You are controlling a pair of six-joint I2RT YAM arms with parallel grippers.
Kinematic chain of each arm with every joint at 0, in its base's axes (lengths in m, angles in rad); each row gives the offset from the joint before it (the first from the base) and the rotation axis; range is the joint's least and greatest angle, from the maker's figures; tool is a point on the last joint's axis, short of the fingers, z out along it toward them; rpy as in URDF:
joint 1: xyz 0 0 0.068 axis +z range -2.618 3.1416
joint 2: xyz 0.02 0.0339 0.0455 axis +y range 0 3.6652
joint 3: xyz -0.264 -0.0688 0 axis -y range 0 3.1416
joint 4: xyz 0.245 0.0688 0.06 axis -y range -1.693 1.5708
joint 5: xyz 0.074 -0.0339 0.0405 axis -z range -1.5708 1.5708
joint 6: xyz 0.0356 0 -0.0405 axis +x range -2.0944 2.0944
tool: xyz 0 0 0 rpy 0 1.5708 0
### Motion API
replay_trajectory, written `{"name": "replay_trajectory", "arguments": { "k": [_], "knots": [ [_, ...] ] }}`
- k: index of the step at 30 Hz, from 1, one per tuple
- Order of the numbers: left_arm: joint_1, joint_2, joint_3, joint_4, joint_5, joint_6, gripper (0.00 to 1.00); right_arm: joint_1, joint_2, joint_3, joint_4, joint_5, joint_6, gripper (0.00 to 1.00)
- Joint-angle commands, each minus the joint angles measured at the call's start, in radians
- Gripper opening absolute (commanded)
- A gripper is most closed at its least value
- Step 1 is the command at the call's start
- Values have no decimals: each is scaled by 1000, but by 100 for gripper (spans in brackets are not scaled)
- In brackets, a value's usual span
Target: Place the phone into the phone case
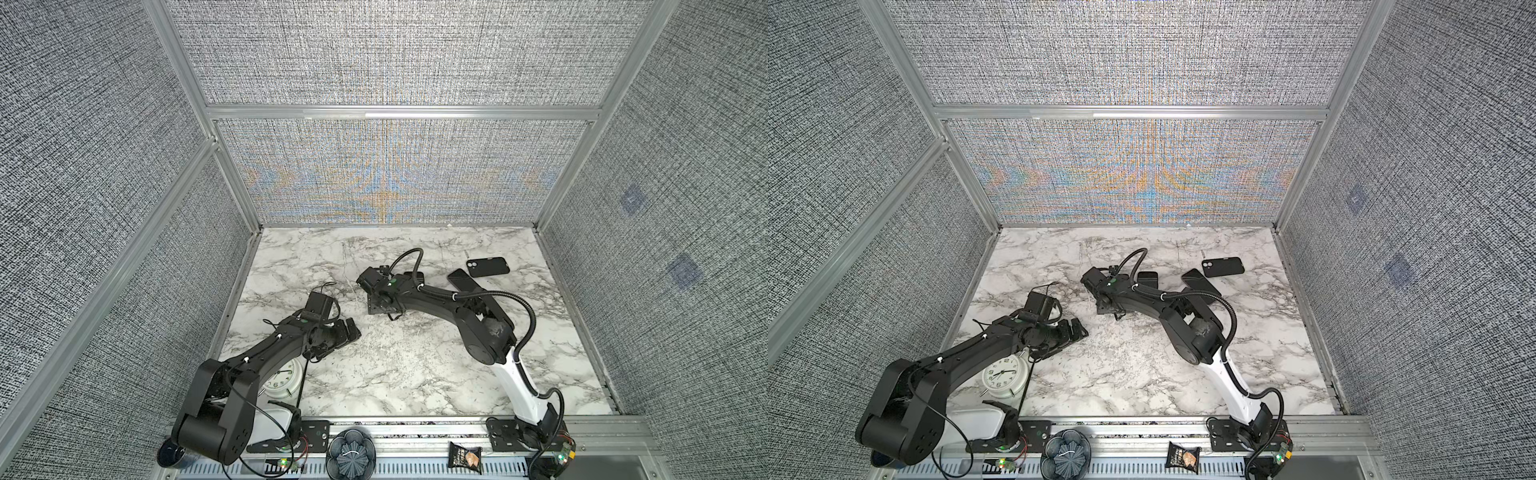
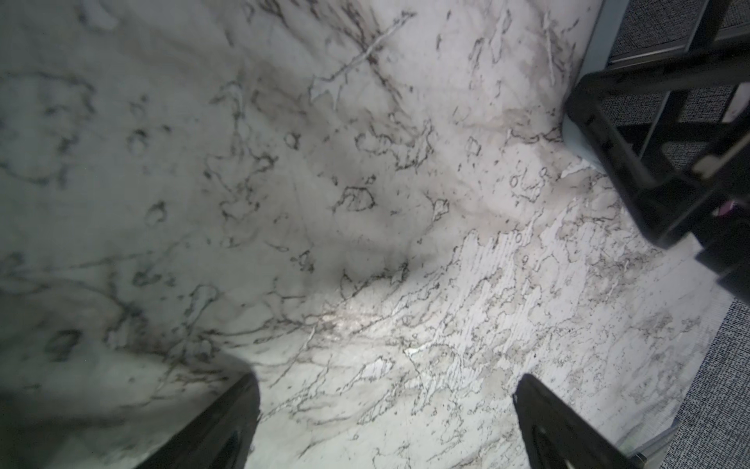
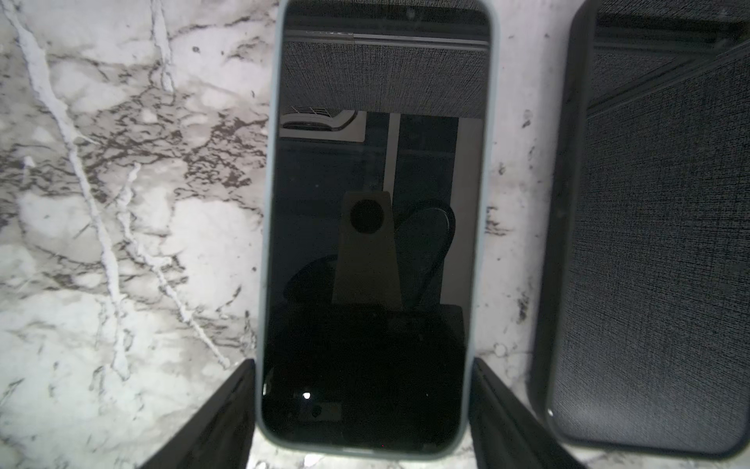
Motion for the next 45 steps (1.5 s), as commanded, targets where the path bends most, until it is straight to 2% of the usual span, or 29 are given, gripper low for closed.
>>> {"name": "replay_trajectory", "arguments": {
  "k": [1, 16, 28, 32, 36, 45],
  "knots": [
    [1, -1, 1, 11, 4, 2, 99, -2, -2, 0, -7, 13, -8, 76],
    [2, -5, -1, 16, 10, 10, 99, -2, -34, -5, -14, 10, -24, 86],
    [1, -41, 22, -5, 25, 38, 99, 1, -138, -79, -4, 13, -76, 85],
    [2, -58, 22, -19, 38, 60, 99, 15, -178, -111, 22, -22, -130, 80],
    [1, -68, 2, 6, 66, 56, 99, 20, -215, -157, 55, -107, -151, 76],
    [3, -62, -10, 16, 73, 43, 99, 41, -230, -252, 140, -202, -196, 77]
  ]
}}
